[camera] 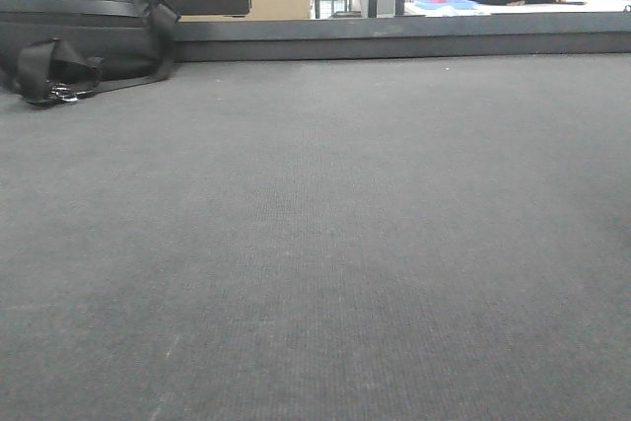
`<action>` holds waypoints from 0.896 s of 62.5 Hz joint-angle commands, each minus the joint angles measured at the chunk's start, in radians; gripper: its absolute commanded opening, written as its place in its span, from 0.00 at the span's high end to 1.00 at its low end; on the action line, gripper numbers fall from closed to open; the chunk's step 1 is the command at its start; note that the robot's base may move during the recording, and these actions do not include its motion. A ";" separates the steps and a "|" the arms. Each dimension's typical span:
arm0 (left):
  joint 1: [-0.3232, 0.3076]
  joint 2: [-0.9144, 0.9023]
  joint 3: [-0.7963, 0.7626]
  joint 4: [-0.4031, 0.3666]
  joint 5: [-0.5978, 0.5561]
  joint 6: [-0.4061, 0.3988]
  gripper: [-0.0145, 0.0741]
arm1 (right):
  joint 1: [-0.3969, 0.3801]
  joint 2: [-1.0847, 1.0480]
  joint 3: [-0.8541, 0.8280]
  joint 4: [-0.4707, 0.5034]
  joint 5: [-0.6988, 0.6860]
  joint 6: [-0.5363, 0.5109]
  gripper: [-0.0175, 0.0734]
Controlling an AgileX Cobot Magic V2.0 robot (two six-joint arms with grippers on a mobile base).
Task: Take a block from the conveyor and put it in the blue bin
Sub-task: 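Lift both held bricks up off the belt, then drive the base away from the belt past the red conveyor frame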
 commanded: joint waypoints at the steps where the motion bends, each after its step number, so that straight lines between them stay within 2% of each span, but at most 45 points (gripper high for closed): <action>1: -0.004 -0.005 0.001 -0.006 -0.013 0.000 0.96 | -0.001 -0.003 -0.006 0.003 -0.014 -0.002 0.99; 56: -0.004 -0.018 0.001 -0.006 -0.013 0.000 0.96 | -0.001 -0.003 -0.006 0.003 -0.016 -0.002 0.99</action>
